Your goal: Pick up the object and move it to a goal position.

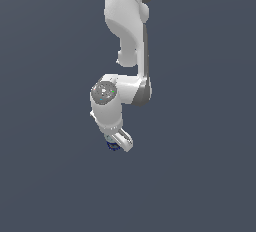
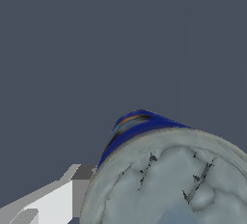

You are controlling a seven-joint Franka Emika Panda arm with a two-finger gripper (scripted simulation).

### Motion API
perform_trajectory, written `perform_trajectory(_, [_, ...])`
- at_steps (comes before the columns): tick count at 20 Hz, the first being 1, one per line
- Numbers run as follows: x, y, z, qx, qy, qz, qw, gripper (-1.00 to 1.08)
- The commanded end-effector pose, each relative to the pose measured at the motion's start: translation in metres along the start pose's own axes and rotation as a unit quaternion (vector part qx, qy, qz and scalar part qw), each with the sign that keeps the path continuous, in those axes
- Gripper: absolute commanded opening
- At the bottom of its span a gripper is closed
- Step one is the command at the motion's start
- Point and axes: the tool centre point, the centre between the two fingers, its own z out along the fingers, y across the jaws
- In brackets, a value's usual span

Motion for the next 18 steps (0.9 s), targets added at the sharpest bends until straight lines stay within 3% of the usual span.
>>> perform_trajectory(1, [0.000, -0.001, -0.006, 0.001, 0.001, 0.000, 1.0000, -1.00])
perform_trajectory(9, [-0.010, 0.002, -0.046, 0.001, 0.001, 0.000, 1.0000, -1.00])
perform_trajectory(18, [-0.031, 0.008, -0.137, 0.002, 0.001, 0.000, 1.0000, -1.00])
